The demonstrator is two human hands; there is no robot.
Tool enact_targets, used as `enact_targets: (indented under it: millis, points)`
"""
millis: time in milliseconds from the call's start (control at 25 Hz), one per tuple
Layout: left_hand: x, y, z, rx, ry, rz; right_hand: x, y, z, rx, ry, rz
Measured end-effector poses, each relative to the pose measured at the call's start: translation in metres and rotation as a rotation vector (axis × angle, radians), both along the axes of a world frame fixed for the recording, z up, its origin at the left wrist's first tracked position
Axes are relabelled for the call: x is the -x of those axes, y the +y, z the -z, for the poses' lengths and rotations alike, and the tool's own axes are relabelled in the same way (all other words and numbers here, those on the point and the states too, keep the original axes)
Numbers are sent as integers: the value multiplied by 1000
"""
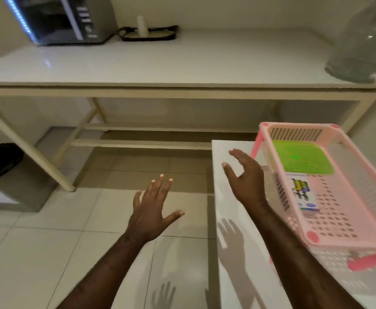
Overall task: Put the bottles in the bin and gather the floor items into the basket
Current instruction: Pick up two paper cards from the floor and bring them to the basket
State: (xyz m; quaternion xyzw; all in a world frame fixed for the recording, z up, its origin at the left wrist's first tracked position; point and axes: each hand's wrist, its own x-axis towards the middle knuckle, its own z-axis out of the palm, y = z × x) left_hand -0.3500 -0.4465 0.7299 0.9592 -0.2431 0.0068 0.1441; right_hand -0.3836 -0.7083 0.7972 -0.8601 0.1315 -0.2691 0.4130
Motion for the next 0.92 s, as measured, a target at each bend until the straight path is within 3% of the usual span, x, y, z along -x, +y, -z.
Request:
enact_targets:
  millis: [120,320,560,920]
  points:
    - [5,99,-3,-16,-32,-125,-7,93,25,81,163,-213]
    - [31,254,4,-44,-43,-329,-17,236,66,307,271,-417]
    - [92,416,20,-73,5,-609,-33,387,92,485,270,-689]
    - [126,568,41,-40,44,-947,-86,578,120,656,237,-1007]
